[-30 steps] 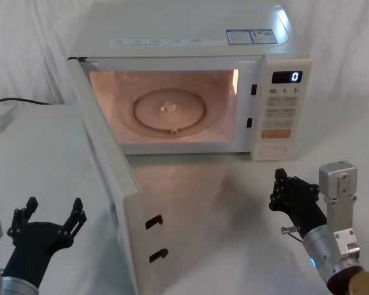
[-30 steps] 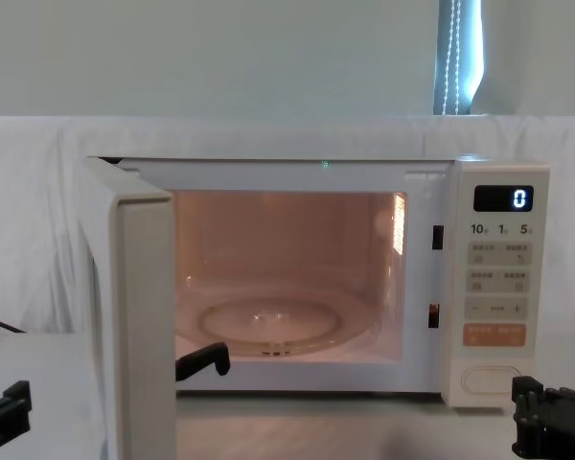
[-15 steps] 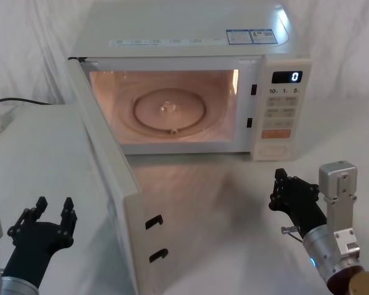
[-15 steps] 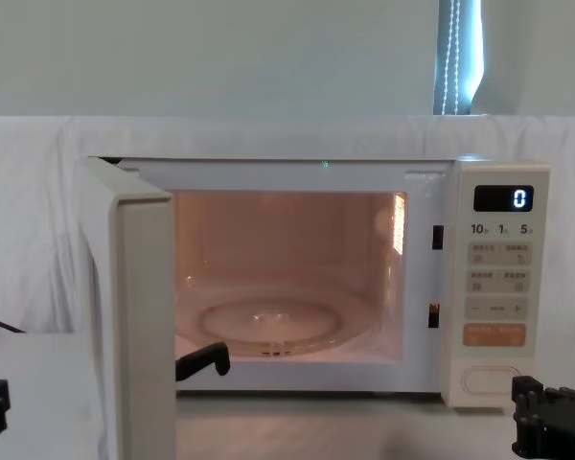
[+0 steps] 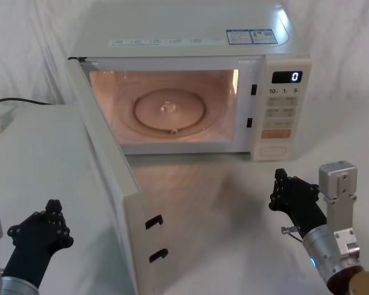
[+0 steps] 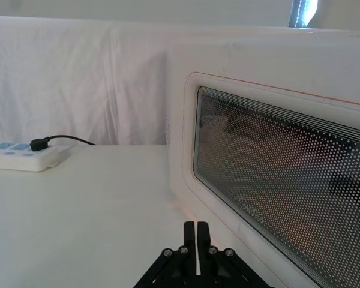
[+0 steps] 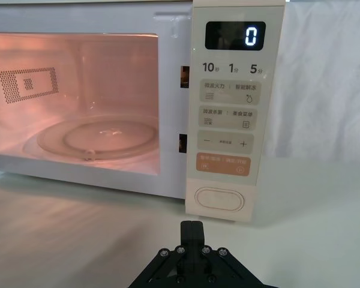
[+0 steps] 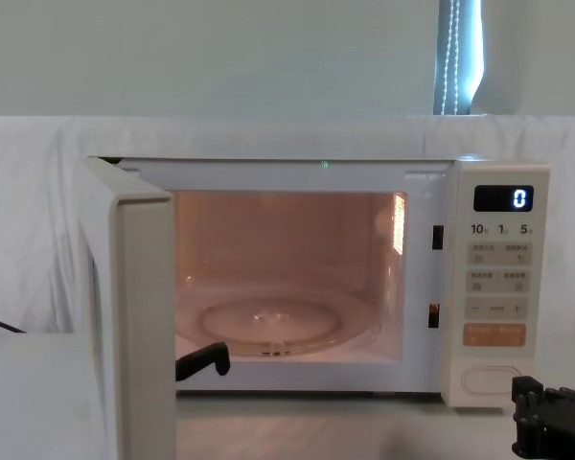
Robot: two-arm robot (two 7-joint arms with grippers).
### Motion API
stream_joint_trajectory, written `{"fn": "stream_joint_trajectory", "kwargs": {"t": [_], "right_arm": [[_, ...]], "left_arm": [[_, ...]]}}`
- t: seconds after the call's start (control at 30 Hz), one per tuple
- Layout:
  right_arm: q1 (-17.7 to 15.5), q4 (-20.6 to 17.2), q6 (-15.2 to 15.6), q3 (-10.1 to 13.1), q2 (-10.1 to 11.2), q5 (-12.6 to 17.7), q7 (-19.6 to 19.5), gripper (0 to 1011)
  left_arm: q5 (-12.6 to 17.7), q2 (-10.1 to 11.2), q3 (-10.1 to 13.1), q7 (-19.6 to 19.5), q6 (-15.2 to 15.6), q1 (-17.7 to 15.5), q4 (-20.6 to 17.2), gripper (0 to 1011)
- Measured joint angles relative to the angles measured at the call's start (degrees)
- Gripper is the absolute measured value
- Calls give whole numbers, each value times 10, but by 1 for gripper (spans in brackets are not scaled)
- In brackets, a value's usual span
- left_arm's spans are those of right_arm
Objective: Press the button to open the microwave door with one hand; close the microwave door with the other hand.
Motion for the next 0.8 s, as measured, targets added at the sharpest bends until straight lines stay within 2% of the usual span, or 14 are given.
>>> {"fn": "stream_joint_trajectory", "kwargs": {"t": [0.1, 0.4, 0.8], "right_arm": [[0, 0, 0, 0, 0, 0, 0, 0], [0, 0, 0, 0, 0, 0, 0, 0], [0, 0, 0, 0, 0, 0, 0, 0]], "left_arm": [[0, 0, 0, 0, 0, 0, 0, 0], [2, -3, -8, -9, -3, 3, -8, 0], [3, -3, -28, -46, -7, 9, -57, 0]]}}
